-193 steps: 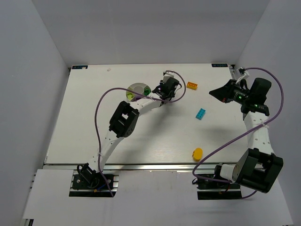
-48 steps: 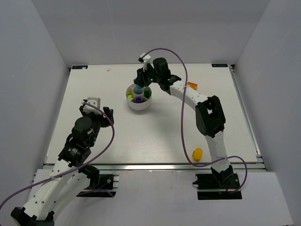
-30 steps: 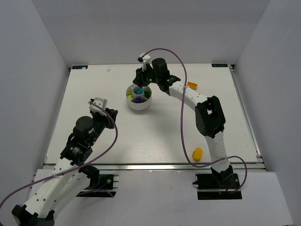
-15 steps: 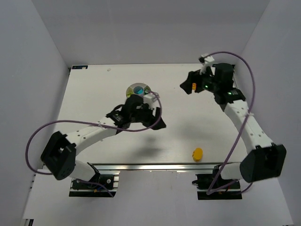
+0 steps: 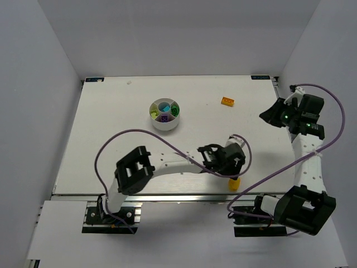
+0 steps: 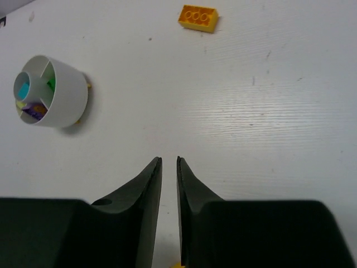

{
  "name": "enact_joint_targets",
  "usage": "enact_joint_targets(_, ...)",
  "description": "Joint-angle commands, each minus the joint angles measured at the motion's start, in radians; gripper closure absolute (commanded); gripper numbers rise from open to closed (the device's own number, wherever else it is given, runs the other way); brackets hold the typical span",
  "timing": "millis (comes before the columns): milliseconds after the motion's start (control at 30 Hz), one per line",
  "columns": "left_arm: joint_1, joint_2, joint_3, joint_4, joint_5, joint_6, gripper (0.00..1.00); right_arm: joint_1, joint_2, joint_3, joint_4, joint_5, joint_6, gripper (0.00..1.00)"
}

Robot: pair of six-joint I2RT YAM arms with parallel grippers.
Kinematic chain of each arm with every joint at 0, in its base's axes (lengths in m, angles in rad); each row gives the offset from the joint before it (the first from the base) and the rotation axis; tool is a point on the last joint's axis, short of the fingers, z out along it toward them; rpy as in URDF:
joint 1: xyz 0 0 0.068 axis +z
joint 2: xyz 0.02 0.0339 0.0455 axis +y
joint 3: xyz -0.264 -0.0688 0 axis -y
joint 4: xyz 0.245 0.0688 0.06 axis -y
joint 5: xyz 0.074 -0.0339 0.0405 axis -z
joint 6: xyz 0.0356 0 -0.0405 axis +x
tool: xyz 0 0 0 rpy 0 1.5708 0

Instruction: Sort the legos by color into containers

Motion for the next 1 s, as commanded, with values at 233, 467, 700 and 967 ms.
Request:
enact_joint_targets(233, -0.103, 0.156, 0.243, -0.181, -0.268, -0.071, 0.18, -0.123, -0.066, -0.025, 0.051, -0.076, 0.027, 0.68)
enact_joint_targets(467, -0.134, 0.228, 0.288, -0.170, -0.283, -0.080, 0.18, -0.147, -0.066, -0.045, 0.056, -0.116, 0.025, 0.65)
enact_joint_targets(700, -0.143, 0.280, 0.308, -0.189, -0.275, -0.088, 0.21, -0.157, -0.066, -0.059, 0.062, -0.138, 0.028, 0.65)
enact_joint_targets(967, -0.143, 0.253, 0.292, -0.193, -0.346, -0.069, 0.64, -0.160, -0.076, -0.079, 0.073, -0.158, 0.025, 0.65)
